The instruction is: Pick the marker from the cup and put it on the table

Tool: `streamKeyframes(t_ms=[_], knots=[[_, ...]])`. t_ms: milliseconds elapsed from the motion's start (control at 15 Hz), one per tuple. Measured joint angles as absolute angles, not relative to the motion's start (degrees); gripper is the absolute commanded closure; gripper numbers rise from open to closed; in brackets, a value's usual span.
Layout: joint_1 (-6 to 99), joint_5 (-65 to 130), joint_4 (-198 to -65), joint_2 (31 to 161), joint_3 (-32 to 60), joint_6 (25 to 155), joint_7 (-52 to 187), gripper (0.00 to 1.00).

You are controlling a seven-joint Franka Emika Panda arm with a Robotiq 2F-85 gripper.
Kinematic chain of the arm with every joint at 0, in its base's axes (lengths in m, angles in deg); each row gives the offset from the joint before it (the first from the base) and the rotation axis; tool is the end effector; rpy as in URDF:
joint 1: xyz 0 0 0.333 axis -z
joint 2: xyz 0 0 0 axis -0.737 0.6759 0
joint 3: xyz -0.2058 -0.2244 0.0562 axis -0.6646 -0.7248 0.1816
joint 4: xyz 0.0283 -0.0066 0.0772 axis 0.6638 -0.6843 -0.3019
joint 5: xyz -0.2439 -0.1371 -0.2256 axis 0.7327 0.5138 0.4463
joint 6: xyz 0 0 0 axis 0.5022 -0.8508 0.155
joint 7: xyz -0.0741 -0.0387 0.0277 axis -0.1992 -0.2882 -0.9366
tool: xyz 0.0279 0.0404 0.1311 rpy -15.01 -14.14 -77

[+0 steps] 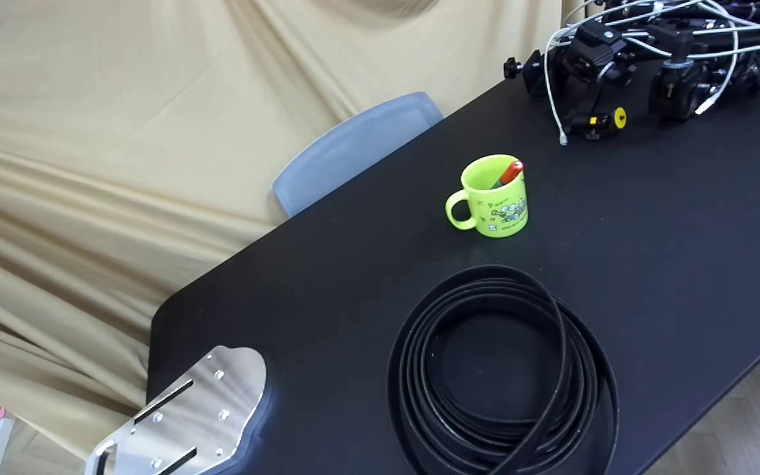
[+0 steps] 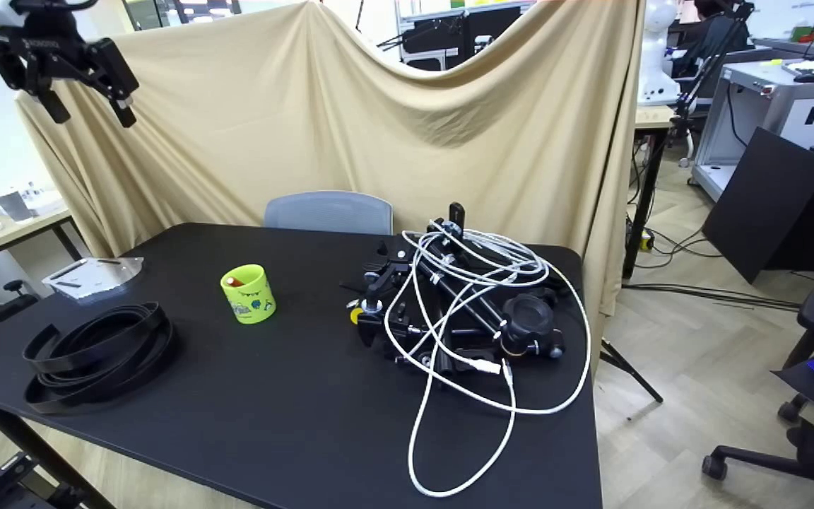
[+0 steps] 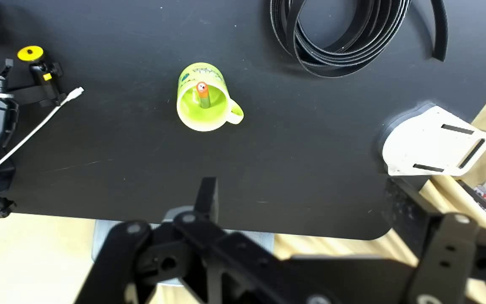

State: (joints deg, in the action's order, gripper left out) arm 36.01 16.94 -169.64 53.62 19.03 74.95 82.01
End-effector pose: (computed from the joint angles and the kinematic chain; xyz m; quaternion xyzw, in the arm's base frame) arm 0.4053 0.1093 0.5263 -0.9752 -0.1516 -0.1253 0.1013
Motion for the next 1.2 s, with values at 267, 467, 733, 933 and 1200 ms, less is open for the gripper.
streamKeyframes(t_ms=[267,467,733,933,1200], knots=[[36.6,17.1,-169.8,54.4,19.4,76.0,82.1,0.00],[37.6,18.2,-170.8,56.9,20.4,82.0,82.0,0.00],[38.8,22.1,-173.1,61.4,22.3,92.4,80.5,0.00],[40.1,26.6,-174.5,65.0,23.7,98.3,77.0,0.00],[41.9,32.9,-176.1,69.1,24.6,102.1,71.8,0.00]])
